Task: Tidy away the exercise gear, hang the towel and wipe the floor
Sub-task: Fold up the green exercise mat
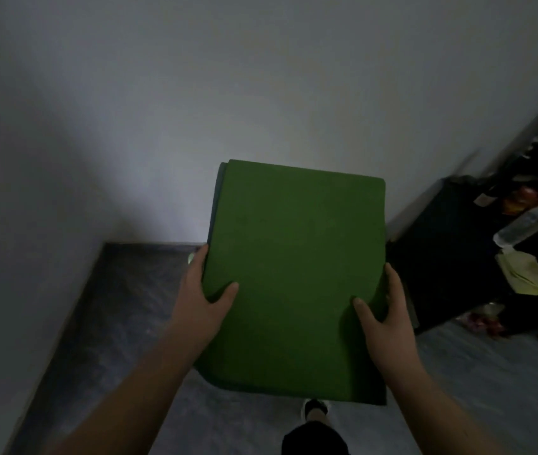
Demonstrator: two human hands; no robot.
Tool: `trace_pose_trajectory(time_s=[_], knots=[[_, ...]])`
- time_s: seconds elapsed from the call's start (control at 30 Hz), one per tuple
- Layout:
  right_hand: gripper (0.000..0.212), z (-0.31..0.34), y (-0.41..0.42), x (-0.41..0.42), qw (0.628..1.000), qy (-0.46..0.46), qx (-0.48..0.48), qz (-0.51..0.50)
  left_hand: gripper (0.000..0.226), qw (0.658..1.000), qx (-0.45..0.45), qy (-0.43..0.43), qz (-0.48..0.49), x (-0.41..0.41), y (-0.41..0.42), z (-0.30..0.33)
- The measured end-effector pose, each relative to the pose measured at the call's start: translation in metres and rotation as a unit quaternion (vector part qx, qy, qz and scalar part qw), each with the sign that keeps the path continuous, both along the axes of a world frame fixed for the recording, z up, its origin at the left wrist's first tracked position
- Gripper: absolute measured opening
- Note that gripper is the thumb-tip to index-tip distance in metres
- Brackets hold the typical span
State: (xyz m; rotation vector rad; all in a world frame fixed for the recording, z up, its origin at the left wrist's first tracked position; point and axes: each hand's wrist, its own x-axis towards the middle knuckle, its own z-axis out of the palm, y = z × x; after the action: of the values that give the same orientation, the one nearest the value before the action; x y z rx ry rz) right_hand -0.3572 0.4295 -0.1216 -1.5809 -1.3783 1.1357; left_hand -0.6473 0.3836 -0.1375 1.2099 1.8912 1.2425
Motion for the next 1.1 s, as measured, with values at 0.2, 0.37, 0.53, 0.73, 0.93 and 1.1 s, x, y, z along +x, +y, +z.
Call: trace_pose_trajectory(time_s=[0.2, 0.37, 0.53, 0.73, 0.93, 1.1], knots=[[0.076, -0.031, 0.153, 0.048, 0.999, -0.018, -0.038, 0.032, 0.083, 0.997, -0.039, -0.055, 0.033, 0.055, 0.130, -0.038], [0.077, -0.087, 0.246, 0.059, 0.995, -0.035, -0.070, 0.068, 0.088, 0.994, -0.076, -0.046, 0.057, 0.065, 0.211, -0.091], [0.077, -0.194, 0.307, 0.049, 0.991, -0.053, -0.098, 0.074, 0.085, 0.990, -0.119, -0.044, 0.056, 0.055, 0.276, -0.184], [0.080, -0.381, 0.361, 0.024, 0.986, -0.111, -0.119, 0.048, 0.082, 0.982, -0.168, -0.059, 0.063, 0.032, 0.329, -0.364], [0.076, -0.583, 0.399, -0.004, 0.978, -0.189, -0.068, 0.059, 0.083, 0.980, -0.185, -0.054, 0.051, 0.004, 0.362, -0.573], [0.075, -0.737, 0.420, -0.026, 0.986, -0.158, -0.037, 0.048, 0.086, 0.981, -0.189, -0.026, 0.043, -0.016, 0.390, -0.717]])
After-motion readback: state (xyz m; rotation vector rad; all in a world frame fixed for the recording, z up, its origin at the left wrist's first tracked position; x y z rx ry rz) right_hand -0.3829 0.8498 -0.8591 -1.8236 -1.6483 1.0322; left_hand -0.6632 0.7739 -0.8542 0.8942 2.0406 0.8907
